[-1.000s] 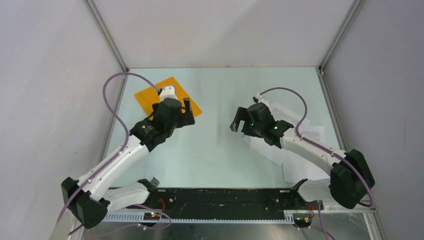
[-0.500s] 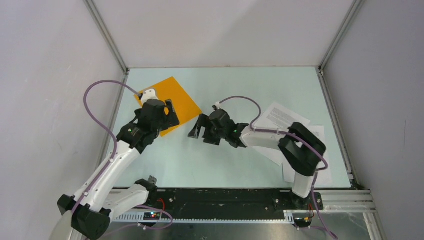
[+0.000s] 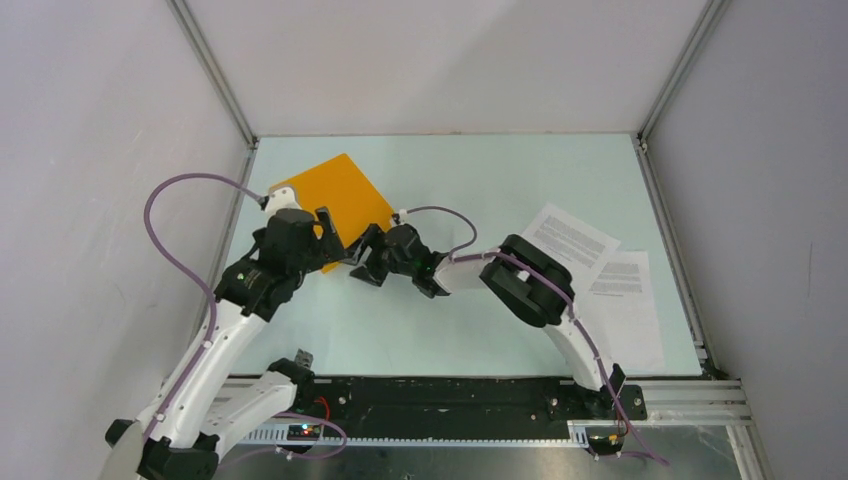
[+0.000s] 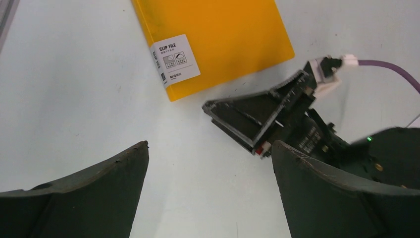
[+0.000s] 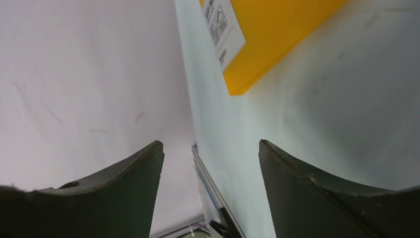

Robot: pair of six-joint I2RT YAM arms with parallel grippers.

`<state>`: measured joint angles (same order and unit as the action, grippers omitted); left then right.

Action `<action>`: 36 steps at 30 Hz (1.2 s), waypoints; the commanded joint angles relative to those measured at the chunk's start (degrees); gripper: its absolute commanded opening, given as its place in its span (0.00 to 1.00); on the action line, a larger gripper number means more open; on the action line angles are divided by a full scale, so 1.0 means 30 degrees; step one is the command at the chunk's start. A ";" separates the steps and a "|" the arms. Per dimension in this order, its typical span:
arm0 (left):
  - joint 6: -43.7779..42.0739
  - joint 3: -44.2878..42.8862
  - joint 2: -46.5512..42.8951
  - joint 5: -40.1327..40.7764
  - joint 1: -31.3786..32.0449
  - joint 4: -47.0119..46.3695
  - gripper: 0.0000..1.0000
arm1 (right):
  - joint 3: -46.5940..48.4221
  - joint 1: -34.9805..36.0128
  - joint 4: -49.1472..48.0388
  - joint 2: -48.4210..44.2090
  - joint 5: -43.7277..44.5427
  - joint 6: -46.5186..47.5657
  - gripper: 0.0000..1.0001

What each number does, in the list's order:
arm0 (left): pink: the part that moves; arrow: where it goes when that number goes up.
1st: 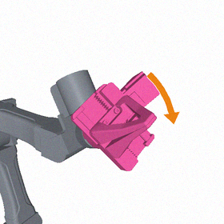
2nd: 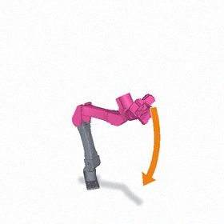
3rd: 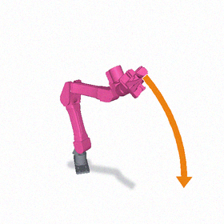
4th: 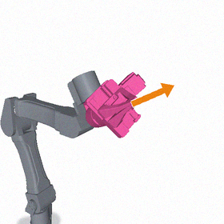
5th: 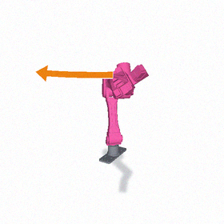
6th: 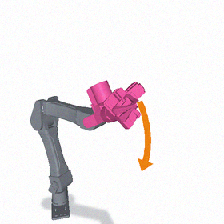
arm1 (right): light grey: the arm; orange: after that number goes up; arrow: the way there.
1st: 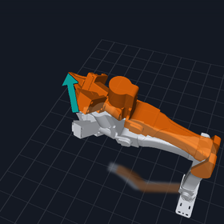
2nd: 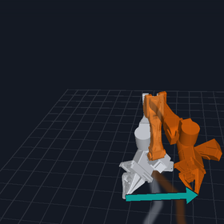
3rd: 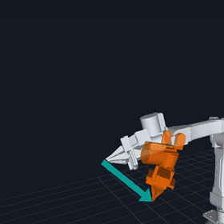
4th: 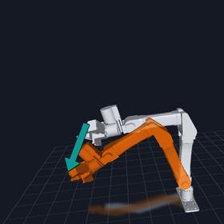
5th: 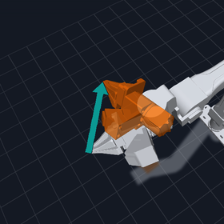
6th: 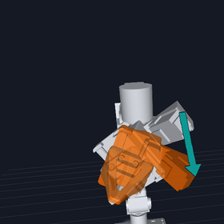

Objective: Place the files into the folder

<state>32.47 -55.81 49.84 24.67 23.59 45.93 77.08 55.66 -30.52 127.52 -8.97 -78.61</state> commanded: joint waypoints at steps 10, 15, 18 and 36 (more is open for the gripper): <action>-0.0369 -0.0561 -0.0608 0.0110 -0.0188 0.0906 0.98 | 0.4972 0.0694 -0.1481 0.3958 0.0628 -0.2914 0.68; -0.0463 -0.0726 -0.0518 0.0043 -0.0170 0.0944 0.98 | 0.5096 0.0664 -0.1552 0.4649 0.1156 -0.3547 0.67; -0.0544 -0.0827 -0.0425 0.0041 -0.0187 0.0958 0.98 | 0.5162 0.0647 -0.1596 0.4960 0.1603 -0.3675 0.66; -0.0974 -0.1062 -0.0144 -0.0058 -0.0211 0.1030 0.98 | 0.6020 0.0159 -0.2122 0.6632 0.3422 -0.5194 0.63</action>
<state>30.89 -56.69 49.21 24.67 23.49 49.08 94.41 57.36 -37.93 144.86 -2.24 -91.96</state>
